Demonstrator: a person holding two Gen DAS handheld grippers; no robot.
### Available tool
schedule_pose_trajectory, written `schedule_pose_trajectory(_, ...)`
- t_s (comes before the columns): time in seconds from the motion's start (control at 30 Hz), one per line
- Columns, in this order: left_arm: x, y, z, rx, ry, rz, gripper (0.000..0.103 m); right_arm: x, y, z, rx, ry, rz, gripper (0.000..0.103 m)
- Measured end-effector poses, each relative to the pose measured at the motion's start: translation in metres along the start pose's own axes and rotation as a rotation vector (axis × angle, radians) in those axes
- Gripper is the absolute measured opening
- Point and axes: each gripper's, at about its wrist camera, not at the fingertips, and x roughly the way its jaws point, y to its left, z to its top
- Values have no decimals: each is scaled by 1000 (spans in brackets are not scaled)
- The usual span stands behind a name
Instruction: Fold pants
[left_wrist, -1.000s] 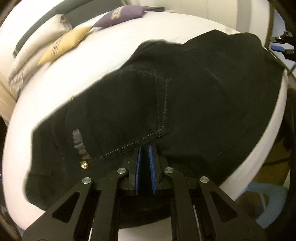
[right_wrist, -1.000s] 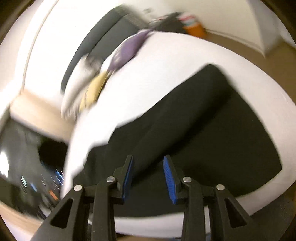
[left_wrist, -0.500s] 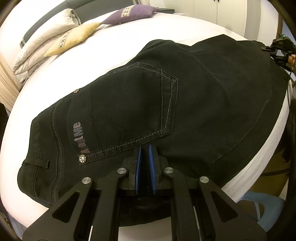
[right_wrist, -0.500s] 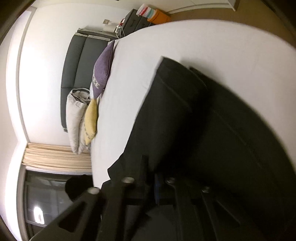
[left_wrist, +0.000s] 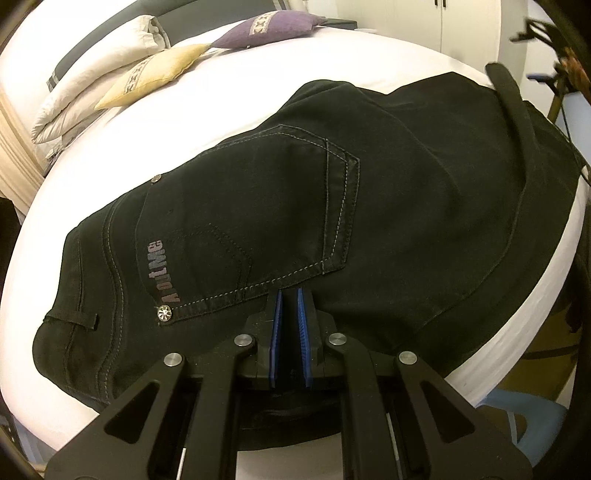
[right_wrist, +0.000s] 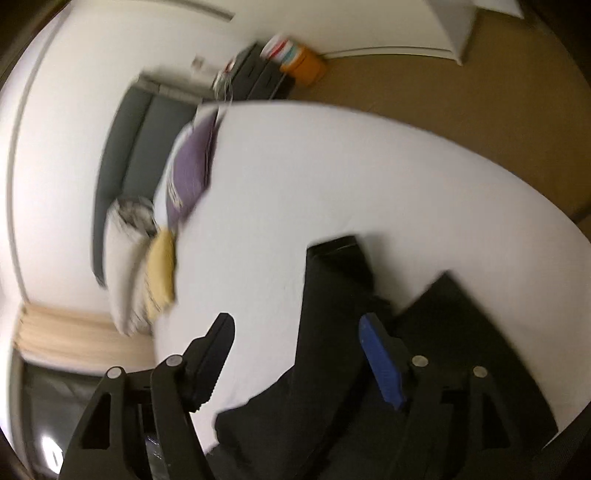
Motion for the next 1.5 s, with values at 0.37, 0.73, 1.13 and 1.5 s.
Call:
schedule_pose_trajectory(0.37,0,-3,1,16,13,27,9,42,-56,-30,94,124,148,59)
schedule_pose_trajectory(0.73,-2,-5,-3,4,-4,28,9,75,-28,-10,9,132,24,28)
schedule_pose_trajectory(1.13,-6,-2,-4,1,-7,24,9,6,-29,-19,-104,23,-89,5)
schedule_pose_trajectory(1.5,-4,-7,1,20,10,40,9,-51,-98,-57,-18,-24,-77,4)
